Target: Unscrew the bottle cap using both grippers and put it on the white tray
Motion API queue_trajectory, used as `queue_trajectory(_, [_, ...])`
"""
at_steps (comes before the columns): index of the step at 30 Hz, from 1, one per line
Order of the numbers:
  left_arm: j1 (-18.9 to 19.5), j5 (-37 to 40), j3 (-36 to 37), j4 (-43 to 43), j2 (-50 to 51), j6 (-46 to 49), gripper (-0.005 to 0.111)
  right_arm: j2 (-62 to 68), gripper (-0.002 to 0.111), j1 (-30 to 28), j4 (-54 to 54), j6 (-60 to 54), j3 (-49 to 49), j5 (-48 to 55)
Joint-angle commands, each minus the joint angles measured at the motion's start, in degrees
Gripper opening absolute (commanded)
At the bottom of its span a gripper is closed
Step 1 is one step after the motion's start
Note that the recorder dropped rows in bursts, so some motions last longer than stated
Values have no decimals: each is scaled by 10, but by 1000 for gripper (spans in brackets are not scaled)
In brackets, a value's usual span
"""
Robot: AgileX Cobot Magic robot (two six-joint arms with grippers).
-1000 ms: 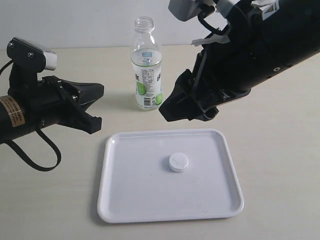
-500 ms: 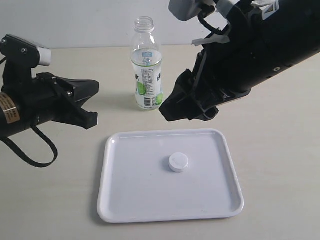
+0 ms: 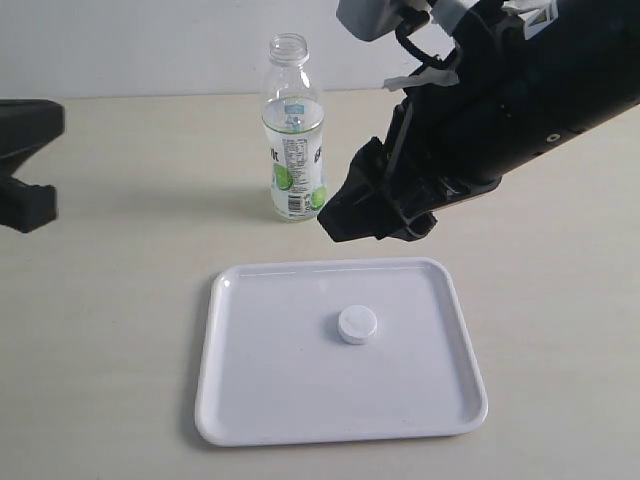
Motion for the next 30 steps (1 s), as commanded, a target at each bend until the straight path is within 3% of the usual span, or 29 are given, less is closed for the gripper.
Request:
queue_trajectory(1, [3, 138, 2, -20, -118, -1, 0, -3, 63, 1, -2, -1, 0, -6])
queue_trajectory(7, [4, 215, 2, -30, -276, -10, 0, -3, 63, 1, -2, -1, 0, -6])
queue_trajectory(13, [37, 262, 2, -28, -384, -25, 0, -3, 63, 1, -2, -1, 0, -6])
queue_trajectory(30, [42, 268, 2, -35, -449, -31, 0, -3, 63, 1, -2, -1, 0, -6])
